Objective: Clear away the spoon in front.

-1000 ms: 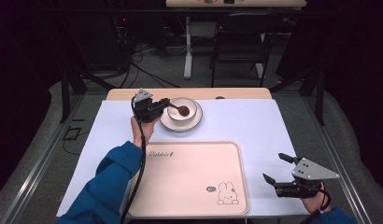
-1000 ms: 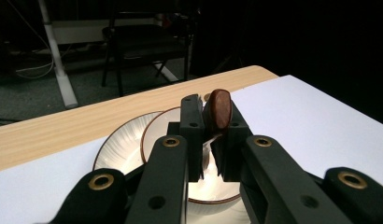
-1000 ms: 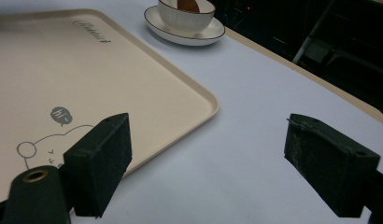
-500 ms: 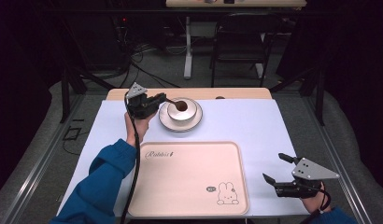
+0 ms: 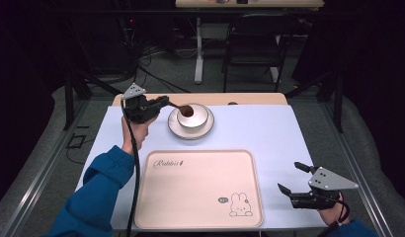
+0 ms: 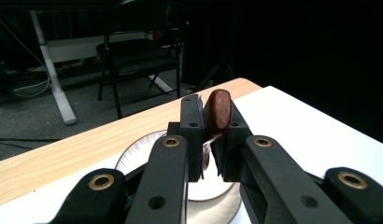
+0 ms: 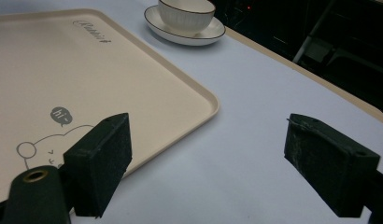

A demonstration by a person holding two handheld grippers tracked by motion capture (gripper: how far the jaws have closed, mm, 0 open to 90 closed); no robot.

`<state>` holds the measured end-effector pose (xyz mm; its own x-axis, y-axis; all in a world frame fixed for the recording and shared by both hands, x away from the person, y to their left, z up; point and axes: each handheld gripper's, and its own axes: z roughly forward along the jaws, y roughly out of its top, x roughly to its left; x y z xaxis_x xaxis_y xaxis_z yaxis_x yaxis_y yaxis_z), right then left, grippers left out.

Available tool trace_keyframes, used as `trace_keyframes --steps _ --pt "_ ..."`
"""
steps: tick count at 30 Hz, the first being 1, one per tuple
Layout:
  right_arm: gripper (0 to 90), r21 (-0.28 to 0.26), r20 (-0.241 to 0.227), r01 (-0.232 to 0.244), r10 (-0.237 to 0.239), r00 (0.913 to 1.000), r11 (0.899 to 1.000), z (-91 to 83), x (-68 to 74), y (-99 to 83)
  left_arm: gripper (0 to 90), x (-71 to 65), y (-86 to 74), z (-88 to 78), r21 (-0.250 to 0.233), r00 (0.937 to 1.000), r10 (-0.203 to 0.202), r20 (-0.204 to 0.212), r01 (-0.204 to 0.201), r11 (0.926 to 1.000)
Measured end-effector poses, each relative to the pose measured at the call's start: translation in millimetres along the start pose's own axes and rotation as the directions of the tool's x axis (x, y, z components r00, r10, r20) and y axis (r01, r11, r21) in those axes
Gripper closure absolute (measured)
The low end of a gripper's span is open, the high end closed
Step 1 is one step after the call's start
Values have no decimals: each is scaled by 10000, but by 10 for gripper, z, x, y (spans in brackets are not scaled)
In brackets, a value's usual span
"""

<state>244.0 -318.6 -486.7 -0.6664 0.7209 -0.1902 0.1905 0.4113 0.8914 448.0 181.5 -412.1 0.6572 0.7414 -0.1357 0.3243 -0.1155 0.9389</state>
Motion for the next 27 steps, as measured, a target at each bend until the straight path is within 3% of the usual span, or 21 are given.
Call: trace_keyframes --steps 6,18,27 --pt "142 14 3 11 -11 10000 10000 -1 2 2 834 -30 45 -152 221 9995 -6 326 -1 9998" --pt "142 27 18 11 -11 10000 10000 2 4 3 834 -15 54 -406 525 9982 77 587 -108 9986" --pt "142 30 16 24 -24 10000 10000 3 4 3 834 1 47 -569 1063 9963 122 856 -213 9941"
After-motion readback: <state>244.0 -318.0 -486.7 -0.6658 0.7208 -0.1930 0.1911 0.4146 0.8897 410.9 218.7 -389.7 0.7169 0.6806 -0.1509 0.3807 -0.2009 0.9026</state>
